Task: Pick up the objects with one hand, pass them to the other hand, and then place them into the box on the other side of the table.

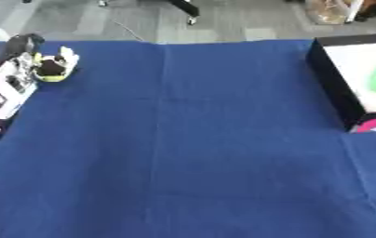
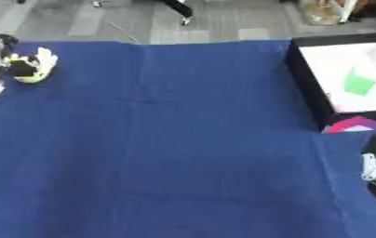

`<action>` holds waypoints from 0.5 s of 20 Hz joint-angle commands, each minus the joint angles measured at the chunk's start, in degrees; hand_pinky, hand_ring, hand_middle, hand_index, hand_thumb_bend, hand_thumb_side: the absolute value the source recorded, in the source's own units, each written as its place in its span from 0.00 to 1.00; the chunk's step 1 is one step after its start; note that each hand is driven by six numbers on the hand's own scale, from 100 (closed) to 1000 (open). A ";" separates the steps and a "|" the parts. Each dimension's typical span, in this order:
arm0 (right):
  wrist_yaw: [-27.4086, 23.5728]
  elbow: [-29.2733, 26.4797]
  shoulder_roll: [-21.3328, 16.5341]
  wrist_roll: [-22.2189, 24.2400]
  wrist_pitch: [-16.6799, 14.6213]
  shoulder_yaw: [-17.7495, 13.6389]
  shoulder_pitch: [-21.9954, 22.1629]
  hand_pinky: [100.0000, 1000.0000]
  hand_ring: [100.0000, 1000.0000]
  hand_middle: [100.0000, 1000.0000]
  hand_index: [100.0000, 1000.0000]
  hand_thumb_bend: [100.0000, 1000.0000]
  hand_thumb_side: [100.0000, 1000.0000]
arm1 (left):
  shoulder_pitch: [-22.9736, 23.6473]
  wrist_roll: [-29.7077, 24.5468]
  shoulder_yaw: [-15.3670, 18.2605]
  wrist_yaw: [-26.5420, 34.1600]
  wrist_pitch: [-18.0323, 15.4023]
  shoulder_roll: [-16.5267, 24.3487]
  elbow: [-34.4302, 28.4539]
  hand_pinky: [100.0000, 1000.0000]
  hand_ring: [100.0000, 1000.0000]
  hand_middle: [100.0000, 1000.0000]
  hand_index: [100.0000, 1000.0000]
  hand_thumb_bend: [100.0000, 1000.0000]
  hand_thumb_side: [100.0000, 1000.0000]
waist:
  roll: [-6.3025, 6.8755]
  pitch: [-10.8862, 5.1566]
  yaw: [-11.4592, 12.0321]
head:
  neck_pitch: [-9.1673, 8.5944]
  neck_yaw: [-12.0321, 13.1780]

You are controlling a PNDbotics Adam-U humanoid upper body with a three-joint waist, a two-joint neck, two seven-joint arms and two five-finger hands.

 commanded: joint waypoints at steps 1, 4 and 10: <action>0.15 -1.21 -0.44 0.05 0.23 -0.06 -0.07 0.69 0.65 0.38 0.82 0.00 0.00 | -1.53 1.55 0.73 -3.01 -0.42 2.25 3.94 0.96 0.77 0.74 0.86 0.02 0.10 | 0.00 -0.61 0.09 | -1.00 0.18; 0.07 -1.21 -0.32 0.02 0.27 0.08 -0.12 0.69 0.65 0.38 0.82 0.00 0.01 | -2.24 1.48 1.23 -5.53 -2.39 1.84 8.04 0.96 0.78 0.74 0.86 0.14 0.17 | -0.08 -0.43 0.25 | -1.16 0.10; 0.07 -1.21 -0.17 0.35 0.17 0.50 -0.26 0.69 0.65 0.37 0.81 0.00 0.02 | -4.48 3.80 1.09 -10.92 -7.71 1.55 15.21 0.99 0.81 0.80 0.91 0.35 0.26 | -0.03 0.24 0.07 | -1.78 0.14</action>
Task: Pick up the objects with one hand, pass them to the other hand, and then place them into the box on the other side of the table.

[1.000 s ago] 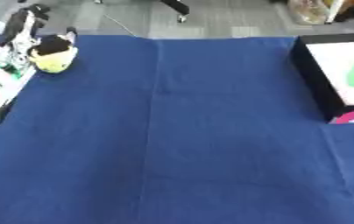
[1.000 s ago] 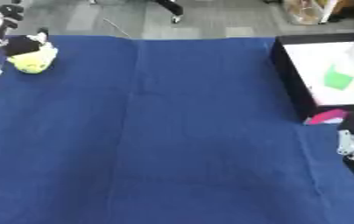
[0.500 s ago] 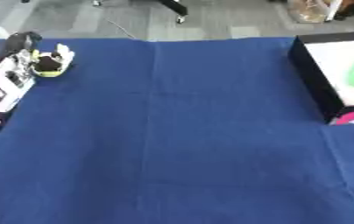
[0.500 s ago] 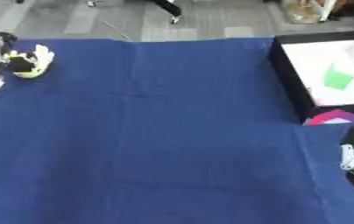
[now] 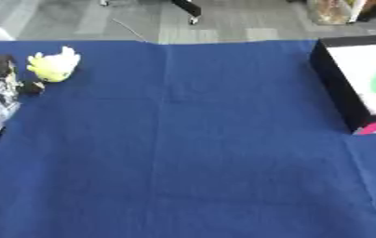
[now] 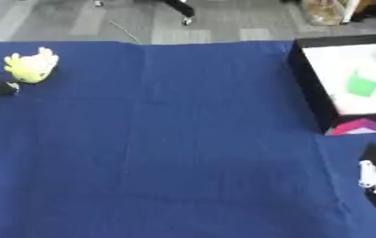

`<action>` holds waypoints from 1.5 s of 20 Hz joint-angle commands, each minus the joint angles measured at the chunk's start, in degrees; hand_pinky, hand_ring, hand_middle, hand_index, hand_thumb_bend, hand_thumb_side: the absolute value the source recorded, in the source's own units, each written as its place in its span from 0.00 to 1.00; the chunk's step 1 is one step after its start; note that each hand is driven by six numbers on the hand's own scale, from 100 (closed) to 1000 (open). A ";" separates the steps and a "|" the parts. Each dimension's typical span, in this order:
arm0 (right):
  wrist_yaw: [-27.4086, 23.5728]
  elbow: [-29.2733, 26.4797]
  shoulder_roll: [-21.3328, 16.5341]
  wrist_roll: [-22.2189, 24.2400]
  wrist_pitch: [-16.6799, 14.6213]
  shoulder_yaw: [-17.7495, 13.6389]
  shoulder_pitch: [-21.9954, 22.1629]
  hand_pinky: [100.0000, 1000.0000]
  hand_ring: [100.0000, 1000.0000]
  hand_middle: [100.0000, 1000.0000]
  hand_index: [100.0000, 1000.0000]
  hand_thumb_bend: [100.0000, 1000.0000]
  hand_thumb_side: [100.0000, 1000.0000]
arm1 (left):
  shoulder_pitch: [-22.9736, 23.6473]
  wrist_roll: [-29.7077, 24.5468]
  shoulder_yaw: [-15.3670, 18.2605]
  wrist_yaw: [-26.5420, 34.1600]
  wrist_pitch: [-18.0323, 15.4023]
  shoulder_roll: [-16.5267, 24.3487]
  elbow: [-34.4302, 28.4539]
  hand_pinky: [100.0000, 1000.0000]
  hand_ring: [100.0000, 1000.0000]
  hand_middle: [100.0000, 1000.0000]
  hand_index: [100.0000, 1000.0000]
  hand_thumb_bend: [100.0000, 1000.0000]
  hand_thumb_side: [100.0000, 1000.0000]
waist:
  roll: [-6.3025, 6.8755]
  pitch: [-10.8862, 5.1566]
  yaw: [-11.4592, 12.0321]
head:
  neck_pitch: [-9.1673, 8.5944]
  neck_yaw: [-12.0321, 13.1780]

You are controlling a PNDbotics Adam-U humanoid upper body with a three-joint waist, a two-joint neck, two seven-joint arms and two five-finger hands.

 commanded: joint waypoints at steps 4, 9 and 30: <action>0.22 -1.21 -0.37 0.30 0.11 -0.08 -0.25 0.68 0.65 0.37 0.81 0.00 0.03 | -2.21 1.88 1.89 -5.76 -5.61 1.80 0.22 1.00 0.83 0.82 0.92 0.46 0.31 | 0.22 -0.03 -0.33 | -1.40 -0.07; 0.32 -1.21 -0.11 0.25 0.32 -0.07 -0.36 0.68 0.65 0.37 0.81 0.00 0.04 | -2.63 -0.92 4.66 -9.94 -9.79 1.90 -2.97 1.00 0.84 0.81 0.91 0.47 0.31 | 0.48 0.46 -0.46 | -1.70 -0.16; 0.64 -1.21 0.98 0.62 0.56 0.45 -0.78 0.69 0.65 0.36 0.81 0.00 0.07 | -3.23 -13.64 15.37 -29.08 -15.17 -1.96 -2.32 0.95 0.73 0.67 0.80 0.00 0.03 | 0.43 2.54 -1.31 | -2.79 -0.56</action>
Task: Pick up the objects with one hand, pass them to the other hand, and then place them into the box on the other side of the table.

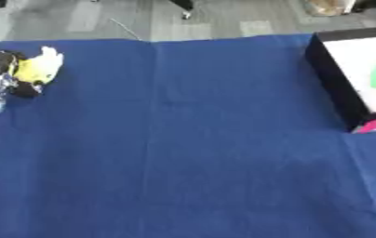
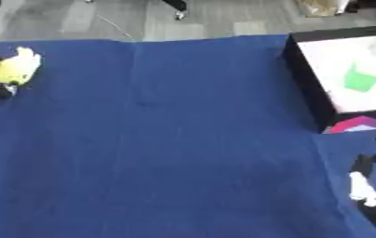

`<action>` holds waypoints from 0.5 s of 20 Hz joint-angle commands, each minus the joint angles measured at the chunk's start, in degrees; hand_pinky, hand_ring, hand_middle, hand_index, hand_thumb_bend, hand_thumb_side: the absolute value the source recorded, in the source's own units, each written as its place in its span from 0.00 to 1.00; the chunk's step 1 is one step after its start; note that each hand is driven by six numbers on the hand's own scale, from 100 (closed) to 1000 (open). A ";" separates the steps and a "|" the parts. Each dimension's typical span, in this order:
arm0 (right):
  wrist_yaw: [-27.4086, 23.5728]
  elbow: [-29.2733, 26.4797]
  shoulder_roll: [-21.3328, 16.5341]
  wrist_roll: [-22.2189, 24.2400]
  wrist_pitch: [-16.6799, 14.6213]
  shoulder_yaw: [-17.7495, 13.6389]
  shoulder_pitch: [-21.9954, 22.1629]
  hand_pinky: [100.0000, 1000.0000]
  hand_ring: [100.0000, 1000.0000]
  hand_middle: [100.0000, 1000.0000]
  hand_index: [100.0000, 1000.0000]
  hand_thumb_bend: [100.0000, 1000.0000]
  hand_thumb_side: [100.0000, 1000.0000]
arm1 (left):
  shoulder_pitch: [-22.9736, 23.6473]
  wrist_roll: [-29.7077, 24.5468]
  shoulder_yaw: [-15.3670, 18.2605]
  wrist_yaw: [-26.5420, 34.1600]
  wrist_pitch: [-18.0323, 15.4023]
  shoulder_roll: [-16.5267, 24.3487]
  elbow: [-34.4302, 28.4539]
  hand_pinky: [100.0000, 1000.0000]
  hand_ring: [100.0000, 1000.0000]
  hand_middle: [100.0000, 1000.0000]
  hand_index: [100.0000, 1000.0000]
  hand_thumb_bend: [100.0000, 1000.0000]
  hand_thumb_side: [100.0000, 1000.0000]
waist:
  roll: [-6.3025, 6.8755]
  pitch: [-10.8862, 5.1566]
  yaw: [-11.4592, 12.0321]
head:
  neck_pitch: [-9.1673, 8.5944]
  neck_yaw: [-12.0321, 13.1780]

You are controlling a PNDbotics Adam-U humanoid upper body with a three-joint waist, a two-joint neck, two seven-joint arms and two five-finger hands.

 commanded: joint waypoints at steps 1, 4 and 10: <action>0.09 -1.21 -0.49 0.25 -0.27 0.07 -0.39 0.69 0.65 0.36 0.82 0.00 0.07 | -0.96 -0.24 1.40 -3.16 0.56 0.35 -0.66 0.94 0.72 0.66 0.79 0.00 0.02 | -0.16 -0.75 -0.04 | -0.73 -0.07; -0.11 -1.21 -0.45 0.69 -0.78 0.18 -0.31 0.69 0.65 0.36 0.82 0.00 0.08 | -0.94 -1.21 2.39 -5.98 0.47 -0.61 -0.29 0.90 0.58 0.52 0.68 0.00 0.02 | -0.27 -0.81 -0.05 | -0.63 -0.05; -0.50 -1.21 -0.45 1.02 -1.06 0.04 -0.17 0.69 0.65 0.37 0.82 0.00 0.09 | -0.80 1.13 5.04 -8.82 -0.05 -1.95 -2.75 0.71 0.35 0.24 0.42 0.00 0.14 | -0.55 -1.23 0.28 | -0.45 -0.02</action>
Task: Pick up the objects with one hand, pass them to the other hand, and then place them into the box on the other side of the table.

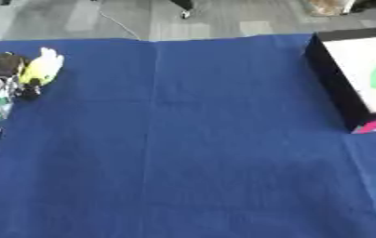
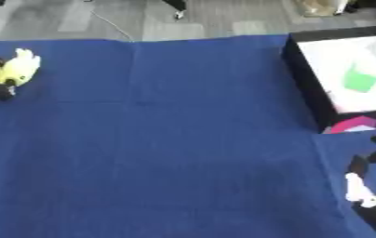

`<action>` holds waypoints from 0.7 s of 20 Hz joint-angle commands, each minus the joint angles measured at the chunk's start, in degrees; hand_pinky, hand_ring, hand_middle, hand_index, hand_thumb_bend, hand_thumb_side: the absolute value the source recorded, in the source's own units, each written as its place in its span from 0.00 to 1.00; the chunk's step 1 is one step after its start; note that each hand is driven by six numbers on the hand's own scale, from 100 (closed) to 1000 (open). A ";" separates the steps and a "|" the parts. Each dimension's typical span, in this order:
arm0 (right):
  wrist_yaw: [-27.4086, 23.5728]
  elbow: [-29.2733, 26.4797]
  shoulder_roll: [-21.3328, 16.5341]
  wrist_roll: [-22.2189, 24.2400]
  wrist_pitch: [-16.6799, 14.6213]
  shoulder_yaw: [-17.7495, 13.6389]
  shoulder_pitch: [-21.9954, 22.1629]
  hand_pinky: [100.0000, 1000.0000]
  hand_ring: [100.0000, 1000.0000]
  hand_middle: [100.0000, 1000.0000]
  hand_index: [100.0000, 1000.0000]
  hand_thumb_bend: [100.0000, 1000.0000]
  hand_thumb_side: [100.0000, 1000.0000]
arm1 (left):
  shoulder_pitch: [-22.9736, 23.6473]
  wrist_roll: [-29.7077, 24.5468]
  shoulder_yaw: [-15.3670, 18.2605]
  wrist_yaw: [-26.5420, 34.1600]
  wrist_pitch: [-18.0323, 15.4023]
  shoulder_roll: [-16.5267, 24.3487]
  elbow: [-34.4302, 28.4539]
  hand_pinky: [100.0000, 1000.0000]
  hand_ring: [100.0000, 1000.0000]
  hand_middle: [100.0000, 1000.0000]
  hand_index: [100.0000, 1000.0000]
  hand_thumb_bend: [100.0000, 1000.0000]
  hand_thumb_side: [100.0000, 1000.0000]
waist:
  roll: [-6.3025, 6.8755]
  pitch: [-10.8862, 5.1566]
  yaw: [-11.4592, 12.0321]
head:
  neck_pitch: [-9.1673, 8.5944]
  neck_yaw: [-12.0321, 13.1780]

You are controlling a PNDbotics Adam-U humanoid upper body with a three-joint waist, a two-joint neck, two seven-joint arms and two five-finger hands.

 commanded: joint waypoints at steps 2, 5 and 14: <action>-0.54 -1.21 -0.57 0.16 -0.17 -0.29 0.03 0.70 0.65 0.37 0.82 0.00 0.09 | -0.41 2.89 1.31 0.81 -0.78 0.53 -3.27 0.68 0.34 0.22 0.39 0.00 0.13 | -0.23 -1.55 0.25 | -0.27 -0.02; -0.85 -1.21 -0.76 0.23 -0.12 -0.30 0.21 0.70 0.65 0.37 0.82 0.00 0.09 | 0.20 4.90 0.64 3.26 -2.32 1.07 -5.34 0.68 0.34 0.21 0.39 0.00 0.12 | -0.27 -2.34 0.65 | 0.10 0.02; -1.92 -1.21 -1.92 1.30 -0.55 0.56 0.64 0.70 0.66 0.37 0.82 0.00 0.08 | 3.11 3.33 -1.67 11.24 -6.49 3.33 -15.84 0.62 0.34 0.21 0.38 0.00 0.10 | -0.63 -4.72 2.23 | 0.88 -0.46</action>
